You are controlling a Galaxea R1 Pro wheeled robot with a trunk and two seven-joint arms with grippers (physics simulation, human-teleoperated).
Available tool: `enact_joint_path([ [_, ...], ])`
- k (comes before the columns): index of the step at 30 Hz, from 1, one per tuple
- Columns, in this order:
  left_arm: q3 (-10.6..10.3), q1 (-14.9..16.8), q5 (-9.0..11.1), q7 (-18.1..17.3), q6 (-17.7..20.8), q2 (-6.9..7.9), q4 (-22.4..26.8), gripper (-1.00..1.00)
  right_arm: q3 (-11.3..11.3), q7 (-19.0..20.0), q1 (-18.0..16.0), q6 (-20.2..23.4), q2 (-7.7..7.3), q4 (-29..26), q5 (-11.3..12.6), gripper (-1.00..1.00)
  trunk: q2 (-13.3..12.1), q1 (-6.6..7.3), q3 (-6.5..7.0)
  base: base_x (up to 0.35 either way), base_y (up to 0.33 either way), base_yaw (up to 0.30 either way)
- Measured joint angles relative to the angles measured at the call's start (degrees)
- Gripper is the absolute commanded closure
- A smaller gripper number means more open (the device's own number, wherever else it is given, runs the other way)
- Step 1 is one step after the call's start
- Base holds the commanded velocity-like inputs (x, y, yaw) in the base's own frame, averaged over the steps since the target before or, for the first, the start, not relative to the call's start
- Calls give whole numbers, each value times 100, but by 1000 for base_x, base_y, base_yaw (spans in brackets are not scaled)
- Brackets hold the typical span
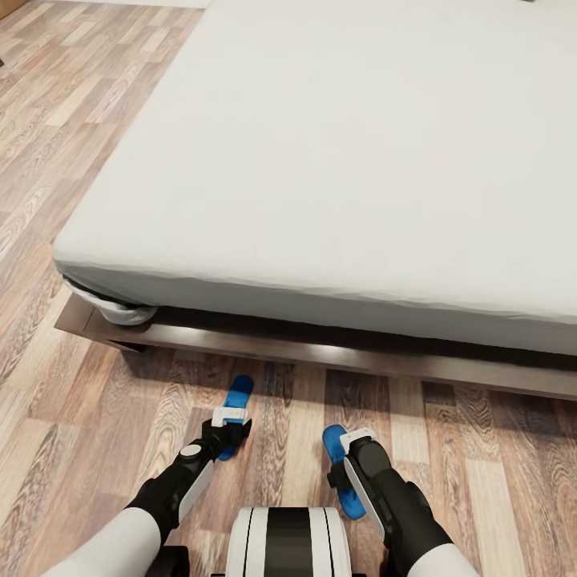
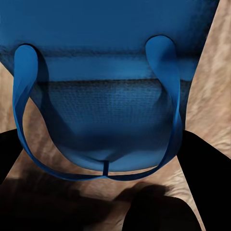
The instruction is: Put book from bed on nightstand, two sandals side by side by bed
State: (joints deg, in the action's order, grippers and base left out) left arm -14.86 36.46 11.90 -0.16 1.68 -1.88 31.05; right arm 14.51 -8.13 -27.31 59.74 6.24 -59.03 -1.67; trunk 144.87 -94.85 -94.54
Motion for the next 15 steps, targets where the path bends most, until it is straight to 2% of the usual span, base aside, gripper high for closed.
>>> enact_joint_path([
  [3,0,0,-1,-3,18,0,-4,-100,0,0,0,0,0,0,0,100,0,0,0,0,0,0],
  [7,-1,0,-5,-8,40,0,-13,-100,0,-1,0,0,0,0,-3,100,-5,11,88,0,0,0],
  [15,-5,0,-5,-4,5,0,-4,-100,0,0,0,0,-1,0,3,100,-5,10,89,0,0,0],
])
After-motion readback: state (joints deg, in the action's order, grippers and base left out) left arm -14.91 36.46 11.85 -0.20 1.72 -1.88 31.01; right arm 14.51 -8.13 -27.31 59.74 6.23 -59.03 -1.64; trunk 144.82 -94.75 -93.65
